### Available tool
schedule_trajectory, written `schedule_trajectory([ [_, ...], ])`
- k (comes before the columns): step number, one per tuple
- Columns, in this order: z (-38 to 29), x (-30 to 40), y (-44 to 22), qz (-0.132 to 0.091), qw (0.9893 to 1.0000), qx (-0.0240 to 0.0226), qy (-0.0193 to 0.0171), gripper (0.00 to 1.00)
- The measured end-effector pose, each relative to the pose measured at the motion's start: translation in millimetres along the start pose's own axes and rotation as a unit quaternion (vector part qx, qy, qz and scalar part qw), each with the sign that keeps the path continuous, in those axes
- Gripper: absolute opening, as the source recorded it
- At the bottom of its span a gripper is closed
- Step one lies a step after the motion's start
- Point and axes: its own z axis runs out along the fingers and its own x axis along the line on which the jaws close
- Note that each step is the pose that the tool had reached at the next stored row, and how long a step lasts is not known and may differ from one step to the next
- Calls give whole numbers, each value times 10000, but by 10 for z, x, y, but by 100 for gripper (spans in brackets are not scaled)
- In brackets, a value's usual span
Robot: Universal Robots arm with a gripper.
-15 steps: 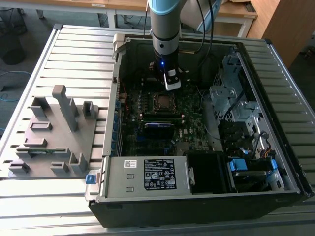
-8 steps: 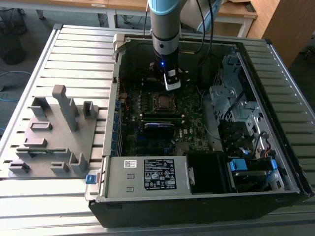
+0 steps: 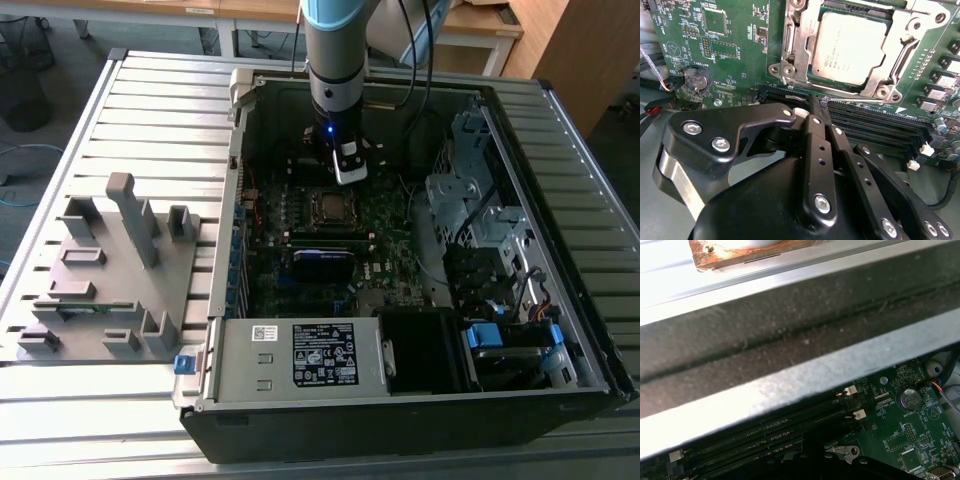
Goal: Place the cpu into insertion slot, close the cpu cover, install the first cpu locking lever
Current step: 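Close the cpu cover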
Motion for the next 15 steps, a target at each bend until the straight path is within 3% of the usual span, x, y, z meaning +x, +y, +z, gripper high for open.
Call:
schedule_trajectory([
  [15,-4,0,3,-1,10000,6,-2,10],
])
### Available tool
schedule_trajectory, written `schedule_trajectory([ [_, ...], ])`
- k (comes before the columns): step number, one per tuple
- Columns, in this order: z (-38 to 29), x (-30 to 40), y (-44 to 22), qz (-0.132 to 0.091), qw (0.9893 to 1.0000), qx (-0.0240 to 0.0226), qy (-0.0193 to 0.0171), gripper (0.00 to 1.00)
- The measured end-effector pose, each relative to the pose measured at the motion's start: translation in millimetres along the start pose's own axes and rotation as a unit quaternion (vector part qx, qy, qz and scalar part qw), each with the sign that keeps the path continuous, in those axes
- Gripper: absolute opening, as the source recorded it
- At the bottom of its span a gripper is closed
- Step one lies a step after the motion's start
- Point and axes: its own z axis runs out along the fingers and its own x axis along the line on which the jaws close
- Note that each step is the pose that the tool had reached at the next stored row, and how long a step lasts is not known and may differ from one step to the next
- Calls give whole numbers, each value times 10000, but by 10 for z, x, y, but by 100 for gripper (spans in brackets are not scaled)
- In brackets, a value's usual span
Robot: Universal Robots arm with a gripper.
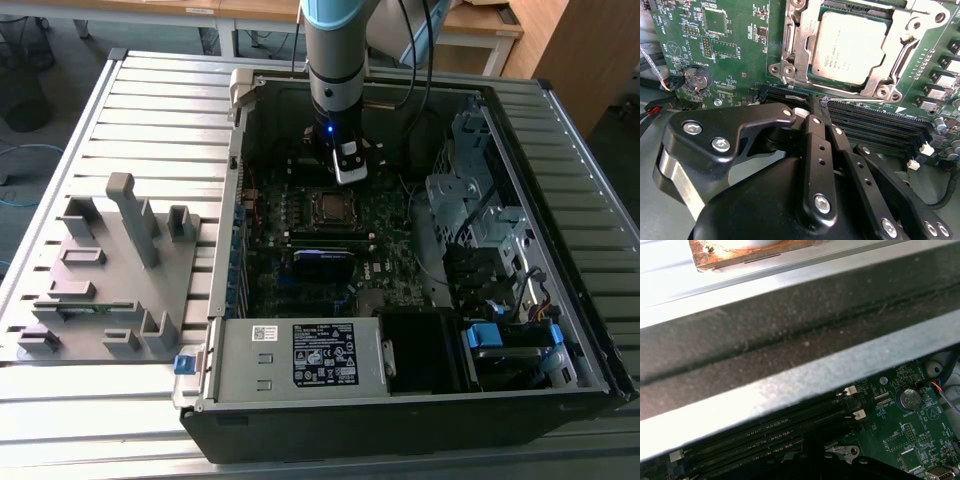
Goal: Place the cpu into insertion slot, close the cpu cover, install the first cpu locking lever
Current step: 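Close the cpu cover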
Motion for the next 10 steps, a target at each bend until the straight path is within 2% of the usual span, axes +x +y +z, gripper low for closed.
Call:
schedule_trajectory([
  [10,-12,-1,3,-1,10000,6,-2,10],
])
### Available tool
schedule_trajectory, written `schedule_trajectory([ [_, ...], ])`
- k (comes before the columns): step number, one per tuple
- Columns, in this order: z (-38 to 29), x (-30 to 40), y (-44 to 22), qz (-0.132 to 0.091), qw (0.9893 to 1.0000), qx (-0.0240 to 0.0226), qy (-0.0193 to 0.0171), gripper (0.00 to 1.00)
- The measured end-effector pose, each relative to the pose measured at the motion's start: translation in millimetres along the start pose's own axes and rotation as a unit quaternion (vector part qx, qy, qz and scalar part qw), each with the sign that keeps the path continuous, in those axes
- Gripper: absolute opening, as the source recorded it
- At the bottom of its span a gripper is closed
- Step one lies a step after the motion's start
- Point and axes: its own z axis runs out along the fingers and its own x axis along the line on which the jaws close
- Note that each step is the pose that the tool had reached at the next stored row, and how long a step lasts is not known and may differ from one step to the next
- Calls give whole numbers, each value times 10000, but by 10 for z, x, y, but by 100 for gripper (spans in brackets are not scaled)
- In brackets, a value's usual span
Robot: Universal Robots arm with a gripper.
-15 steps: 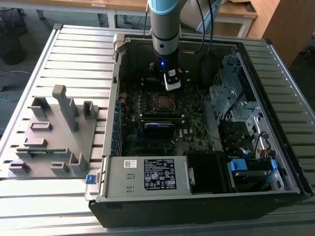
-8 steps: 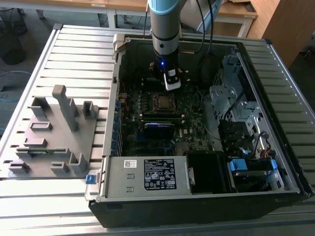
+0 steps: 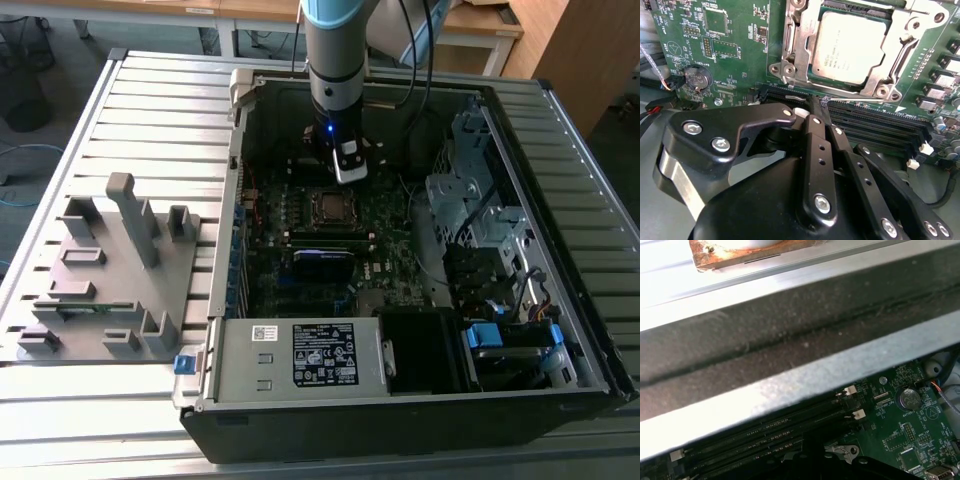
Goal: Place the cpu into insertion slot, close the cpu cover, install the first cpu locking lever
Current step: 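Close the cpu cover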
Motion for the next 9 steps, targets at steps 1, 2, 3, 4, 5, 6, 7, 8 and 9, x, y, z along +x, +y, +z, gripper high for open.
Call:
schedule_trajectory([
  [1,-2,0,1,0,10000,-1,0,10],
  [2,-4,0,1,0,10000,-1,0,10],
  [3,-6,-1,2,0,10000,0,-1,10],
  [4,-7,-1,2,-1,10000,1,-1,10],
  [5,-8,-1,2,-1,10000,3,-2,10],
  [6,-10,-1,3,-1,10000,9,-4,10],
  [7,-13,-1,3,-2,10000,14,-6,10],
  [8,-15,-1,4,-3,10000,19,-7,10],
  [9,-17,-1,5,-3,10000,21,-8,10],
])
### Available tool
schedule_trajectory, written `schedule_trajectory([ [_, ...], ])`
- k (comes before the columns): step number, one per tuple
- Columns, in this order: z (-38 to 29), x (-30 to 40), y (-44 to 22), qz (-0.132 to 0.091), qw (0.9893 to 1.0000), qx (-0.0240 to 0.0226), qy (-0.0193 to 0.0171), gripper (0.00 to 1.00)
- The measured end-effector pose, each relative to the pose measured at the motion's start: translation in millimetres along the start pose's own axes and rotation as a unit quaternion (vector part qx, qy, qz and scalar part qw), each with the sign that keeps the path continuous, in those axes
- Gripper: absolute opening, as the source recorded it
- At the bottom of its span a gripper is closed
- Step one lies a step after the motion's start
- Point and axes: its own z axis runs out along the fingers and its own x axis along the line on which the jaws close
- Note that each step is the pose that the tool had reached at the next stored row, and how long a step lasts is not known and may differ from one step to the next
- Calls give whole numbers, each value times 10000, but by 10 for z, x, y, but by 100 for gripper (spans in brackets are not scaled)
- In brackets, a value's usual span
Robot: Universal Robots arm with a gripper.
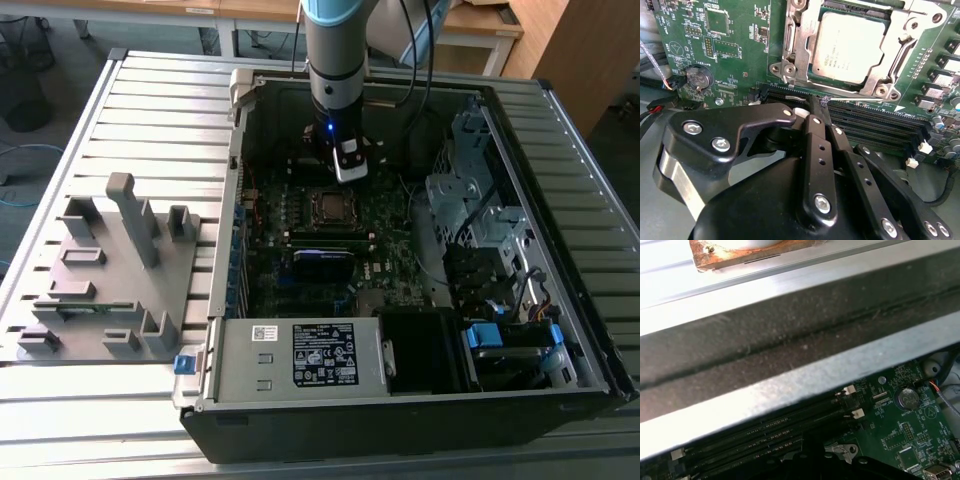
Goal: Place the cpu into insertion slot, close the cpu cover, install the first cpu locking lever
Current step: 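Close the cpu cover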
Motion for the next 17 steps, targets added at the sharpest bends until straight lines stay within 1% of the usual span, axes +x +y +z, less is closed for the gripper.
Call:
schedule_trajectory([
  [2,-2,0,1,0,10000,3,-3,10],
  [8,-7,-1,2,13,10000,39,-18,10],
  [15,-22,-4,6,16,9999,103,-45,10],
  [17,-25,-4,7,16,9999,107,-46,10],
])
